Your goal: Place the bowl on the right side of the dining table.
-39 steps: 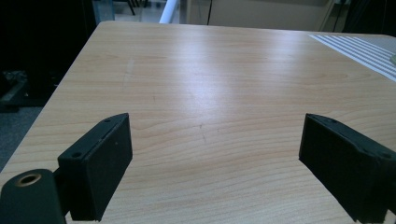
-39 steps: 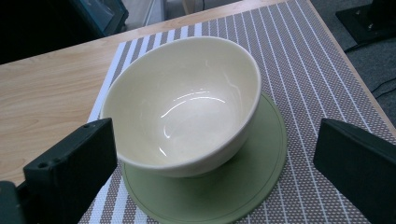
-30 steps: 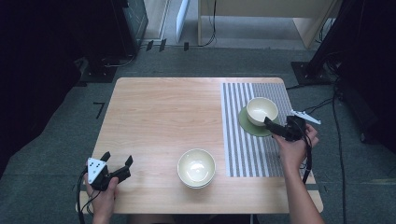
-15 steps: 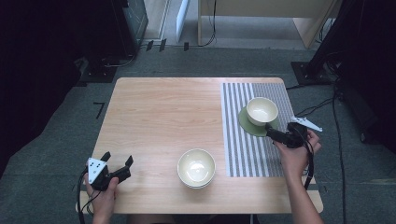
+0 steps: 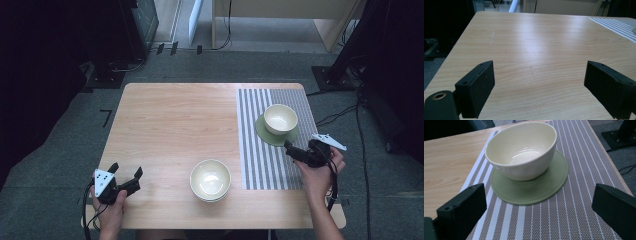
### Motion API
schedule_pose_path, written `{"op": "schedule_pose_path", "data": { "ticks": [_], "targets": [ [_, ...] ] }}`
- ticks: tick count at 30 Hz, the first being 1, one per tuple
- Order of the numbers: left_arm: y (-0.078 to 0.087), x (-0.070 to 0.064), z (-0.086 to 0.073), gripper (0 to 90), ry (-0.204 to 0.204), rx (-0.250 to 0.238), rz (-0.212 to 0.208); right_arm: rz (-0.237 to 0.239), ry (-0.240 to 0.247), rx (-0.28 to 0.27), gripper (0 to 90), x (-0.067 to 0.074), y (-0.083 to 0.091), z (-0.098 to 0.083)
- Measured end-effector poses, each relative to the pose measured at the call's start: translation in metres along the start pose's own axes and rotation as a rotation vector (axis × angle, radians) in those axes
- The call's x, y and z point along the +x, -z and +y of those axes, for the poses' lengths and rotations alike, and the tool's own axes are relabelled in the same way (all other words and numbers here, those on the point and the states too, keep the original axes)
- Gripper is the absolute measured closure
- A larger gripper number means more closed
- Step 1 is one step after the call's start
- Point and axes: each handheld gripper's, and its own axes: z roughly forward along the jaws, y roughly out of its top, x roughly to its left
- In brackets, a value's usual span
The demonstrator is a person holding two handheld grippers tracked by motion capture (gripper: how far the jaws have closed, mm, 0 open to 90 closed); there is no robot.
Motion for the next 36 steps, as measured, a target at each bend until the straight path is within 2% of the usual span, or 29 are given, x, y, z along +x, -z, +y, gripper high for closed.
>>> {"op": "schedule_pose_path", "data": {
  "ticks": [16,25,36],
  "targets": [
    [0.000,0.000,0.000,9.5,-0.002,0.000,0.000,-0.021,-0.003,-0.009,0.0,-0.013,0.018,-0.018],
    [0.000,-0.001,0.000,9.5,-0.004,0.002,0.000,-0.031,0.024,-0.005,0.0,-0.015,0.024,-0.028],
    [0.000,-0.001,0.000,9.4,-0.004,0.001,-0.001,-0.037,0.019,0.000,0.0,-0.022,0.032,-0.042]
  ]
}}
